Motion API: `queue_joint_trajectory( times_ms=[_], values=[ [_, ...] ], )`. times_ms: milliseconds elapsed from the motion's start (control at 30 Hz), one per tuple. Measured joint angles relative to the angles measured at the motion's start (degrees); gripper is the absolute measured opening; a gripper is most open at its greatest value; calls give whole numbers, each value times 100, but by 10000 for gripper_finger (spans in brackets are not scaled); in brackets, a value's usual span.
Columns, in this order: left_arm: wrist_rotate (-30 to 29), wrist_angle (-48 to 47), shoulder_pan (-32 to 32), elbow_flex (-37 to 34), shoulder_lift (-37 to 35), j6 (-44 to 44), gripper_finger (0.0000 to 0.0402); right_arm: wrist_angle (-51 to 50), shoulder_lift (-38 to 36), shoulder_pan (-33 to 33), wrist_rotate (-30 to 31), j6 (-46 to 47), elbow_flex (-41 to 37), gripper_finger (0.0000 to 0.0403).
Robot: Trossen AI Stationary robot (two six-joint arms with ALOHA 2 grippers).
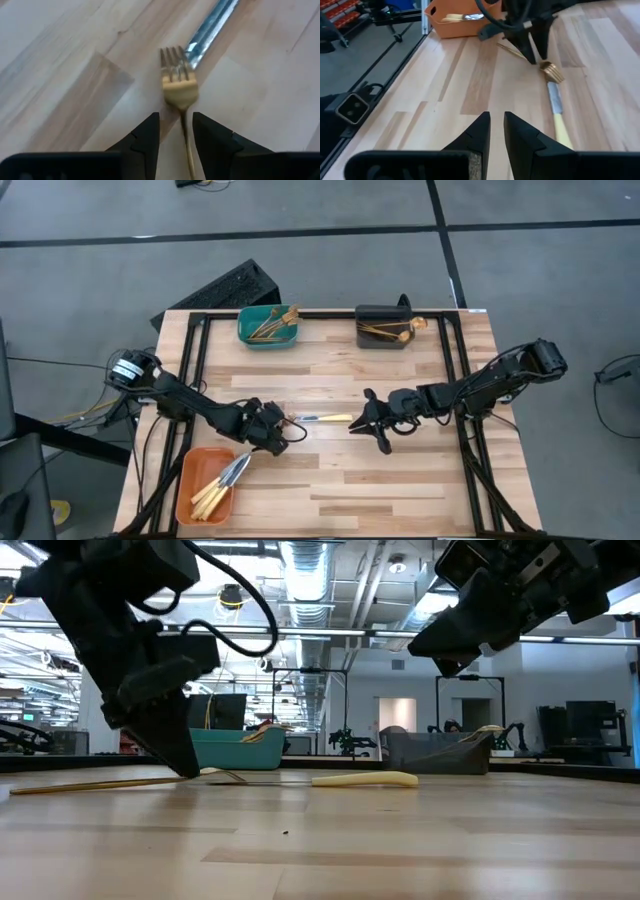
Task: Sort silverware by color (type)
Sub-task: Put the gold fork into the green bin
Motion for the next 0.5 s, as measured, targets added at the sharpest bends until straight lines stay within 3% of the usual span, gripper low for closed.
queue_joint_trajectory(
  times_ms=[300, 500],
  values=[
    [1, 264, -20, 37, 582, 170, 95, -34, 0, 12, 0, -61, 0, 83],
    [174, 108, 13, 98, 307, 630, 16, -21, 0, -33, -1, -52, 0, 83]
  ],
)
